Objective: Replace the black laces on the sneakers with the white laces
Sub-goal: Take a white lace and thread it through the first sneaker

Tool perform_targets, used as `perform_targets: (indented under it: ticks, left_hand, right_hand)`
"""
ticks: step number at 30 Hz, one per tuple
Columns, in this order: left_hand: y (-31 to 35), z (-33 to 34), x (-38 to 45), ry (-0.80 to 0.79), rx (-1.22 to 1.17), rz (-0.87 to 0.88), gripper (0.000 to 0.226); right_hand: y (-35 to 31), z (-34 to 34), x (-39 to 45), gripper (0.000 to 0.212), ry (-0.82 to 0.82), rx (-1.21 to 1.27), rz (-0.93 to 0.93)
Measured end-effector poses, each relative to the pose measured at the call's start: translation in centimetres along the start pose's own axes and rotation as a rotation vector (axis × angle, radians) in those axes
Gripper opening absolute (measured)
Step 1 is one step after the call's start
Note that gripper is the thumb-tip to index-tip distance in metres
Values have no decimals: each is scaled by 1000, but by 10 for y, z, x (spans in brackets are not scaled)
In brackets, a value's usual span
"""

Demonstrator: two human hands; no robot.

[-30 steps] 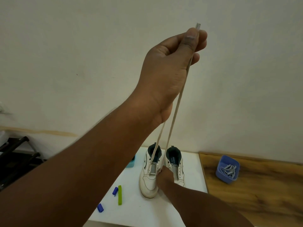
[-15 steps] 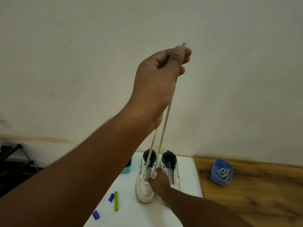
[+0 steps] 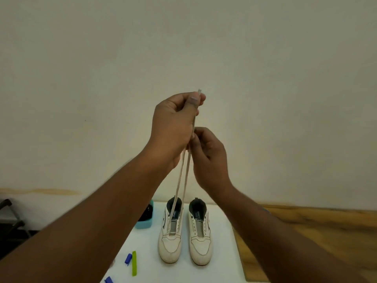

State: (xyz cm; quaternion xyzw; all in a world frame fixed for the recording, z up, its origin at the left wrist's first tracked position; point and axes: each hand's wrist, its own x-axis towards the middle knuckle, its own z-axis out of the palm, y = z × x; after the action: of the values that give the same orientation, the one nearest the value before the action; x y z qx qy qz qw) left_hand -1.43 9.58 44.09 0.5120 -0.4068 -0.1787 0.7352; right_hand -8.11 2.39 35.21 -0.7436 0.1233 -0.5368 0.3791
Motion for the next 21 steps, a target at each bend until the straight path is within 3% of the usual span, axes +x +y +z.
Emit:
perform_targets:
  ticks: [9,21]
  left_hand:
    - [6,7,-4,-44,-93,-28,20]
    - [11,3,-12,-70,-200,-101,24]
  right_hand:
    - [-43,-22,29,21,57,99,46]
    - [-60,-30,30,21,60,18,25]
